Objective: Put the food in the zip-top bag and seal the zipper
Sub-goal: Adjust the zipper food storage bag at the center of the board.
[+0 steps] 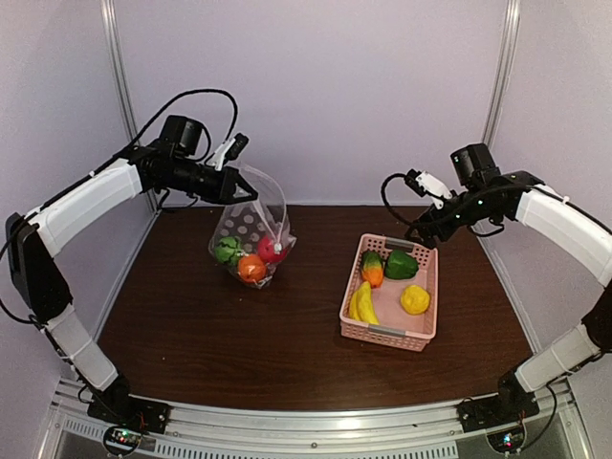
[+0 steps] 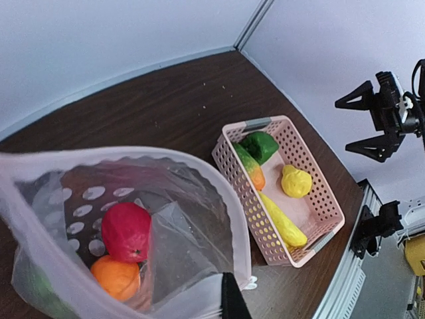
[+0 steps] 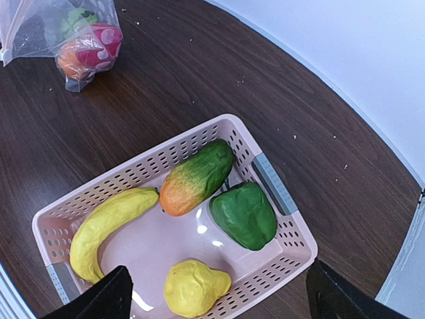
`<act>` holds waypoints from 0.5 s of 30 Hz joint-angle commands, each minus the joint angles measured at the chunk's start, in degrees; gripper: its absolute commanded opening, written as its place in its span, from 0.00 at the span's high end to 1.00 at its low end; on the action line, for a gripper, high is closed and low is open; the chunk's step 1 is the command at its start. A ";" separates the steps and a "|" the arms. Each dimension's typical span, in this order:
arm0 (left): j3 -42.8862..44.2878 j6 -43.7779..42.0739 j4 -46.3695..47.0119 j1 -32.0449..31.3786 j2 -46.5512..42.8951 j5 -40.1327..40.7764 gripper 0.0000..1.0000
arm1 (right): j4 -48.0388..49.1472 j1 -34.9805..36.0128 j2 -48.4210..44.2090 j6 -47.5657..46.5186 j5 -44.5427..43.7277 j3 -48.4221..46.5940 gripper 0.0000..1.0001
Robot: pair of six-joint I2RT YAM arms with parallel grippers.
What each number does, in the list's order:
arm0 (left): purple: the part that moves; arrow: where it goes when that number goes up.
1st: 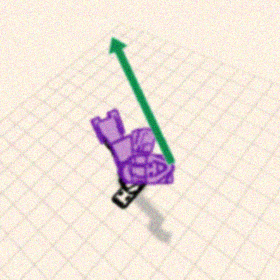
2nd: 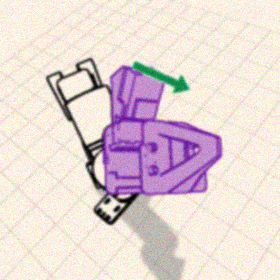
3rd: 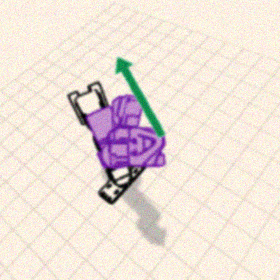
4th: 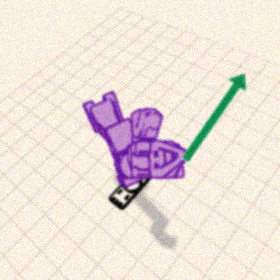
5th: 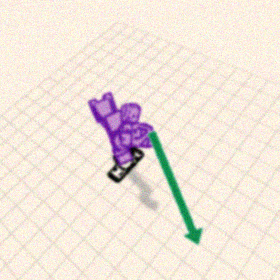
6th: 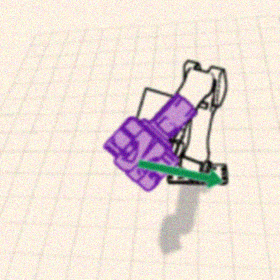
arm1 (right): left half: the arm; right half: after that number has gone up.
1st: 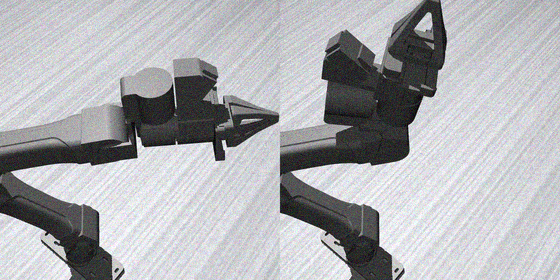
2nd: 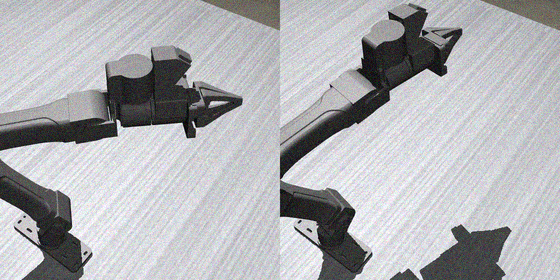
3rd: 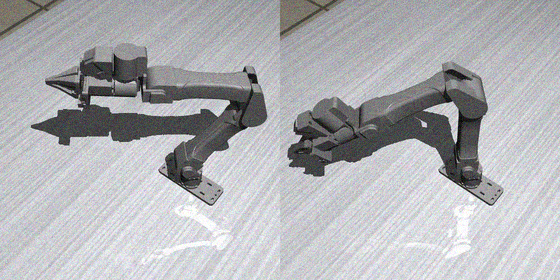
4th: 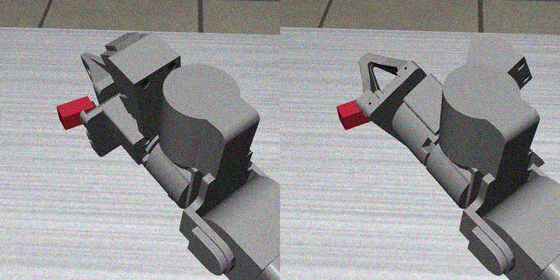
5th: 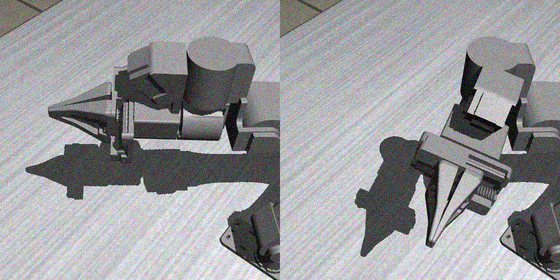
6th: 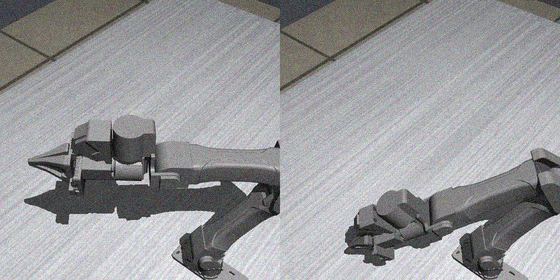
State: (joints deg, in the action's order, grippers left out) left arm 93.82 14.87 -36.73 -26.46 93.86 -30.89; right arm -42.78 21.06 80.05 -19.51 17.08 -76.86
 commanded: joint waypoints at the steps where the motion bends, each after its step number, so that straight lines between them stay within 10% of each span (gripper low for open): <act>1: 1.43 -1.15 -3.47 0.08 0.85 -0.33 1.00 | 0.50 -0.33 -1.41 0.63 1.01 2.75 0.08; 15: 27.11 -11.89 -32.18 1.20 9.03 60.15 1.00 | 3.26 -0.49 -1.64 1.78 4.43 2.61 0.09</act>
State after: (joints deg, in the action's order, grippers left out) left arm 119.94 8.58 -61.91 -25.26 101.36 10.48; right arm -41.67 20.91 80.01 -18.96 19.94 -74.48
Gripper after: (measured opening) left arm 0.007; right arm 0.915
